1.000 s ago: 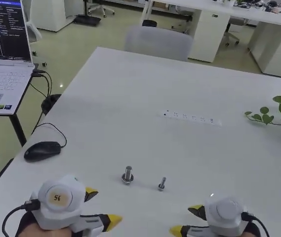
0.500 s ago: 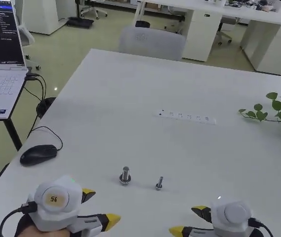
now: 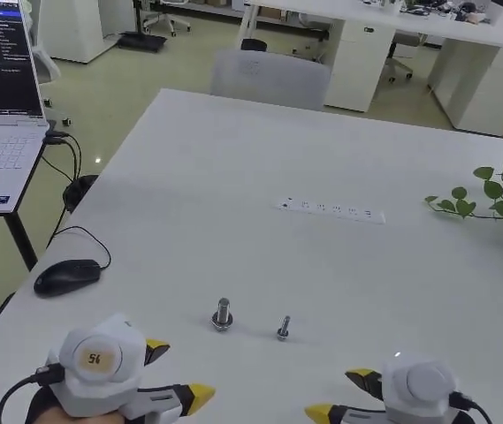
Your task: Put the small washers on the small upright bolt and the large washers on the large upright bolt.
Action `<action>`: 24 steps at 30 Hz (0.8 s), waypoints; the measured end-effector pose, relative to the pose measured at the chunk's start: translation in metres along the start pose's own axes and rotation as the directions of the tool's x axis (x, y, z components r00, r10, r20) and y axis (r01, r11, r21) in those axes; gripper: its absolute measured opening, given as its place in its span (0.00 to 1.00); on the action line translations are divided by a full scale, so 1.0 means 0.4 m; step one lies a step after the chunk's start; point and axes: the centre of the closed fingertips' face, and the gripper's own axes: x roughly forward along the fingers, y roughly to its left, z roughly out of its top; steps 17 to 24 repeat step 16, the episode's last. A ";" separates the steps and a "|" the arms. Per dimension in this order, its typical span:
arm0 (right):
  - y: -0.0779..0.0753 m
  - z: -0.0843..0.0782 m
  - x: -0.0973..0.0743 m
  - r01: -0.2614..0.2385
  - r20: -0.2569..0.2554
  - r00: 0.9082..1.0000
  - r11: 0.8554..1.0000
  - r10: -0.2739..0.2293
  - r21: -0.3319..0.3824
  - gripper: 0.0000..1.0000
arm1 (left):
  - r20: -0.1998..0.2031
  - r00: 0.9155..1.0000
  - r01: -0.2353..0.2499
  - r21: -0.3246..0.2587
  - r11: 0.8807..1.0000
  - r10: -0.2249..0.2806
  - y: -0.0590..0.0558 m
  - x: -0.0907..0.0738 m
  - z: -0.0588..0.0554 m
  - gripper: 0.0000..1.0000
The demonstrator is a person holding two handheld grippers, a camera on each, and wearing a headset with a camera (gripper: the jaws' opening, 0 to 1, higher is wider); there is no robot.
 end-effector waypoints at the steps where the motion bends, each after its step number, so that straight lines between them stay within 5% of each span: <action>1: 0.001 -0.001 0.000 0.000 0.000 1.000 1.000 0.000 0.001 0.64 | 0.001 1.000 0.000 0.000 1.000 0.000 0.000 0.000 0.000 0.56; 24: -0.008 -0.004 -0.005 0.010 0.002 1.000 1.000 -0.010 0.022 0.63 | -0.002 1.000 -0.008 0.001 1.000 0.008 0.007 -0.005 0.000 0.56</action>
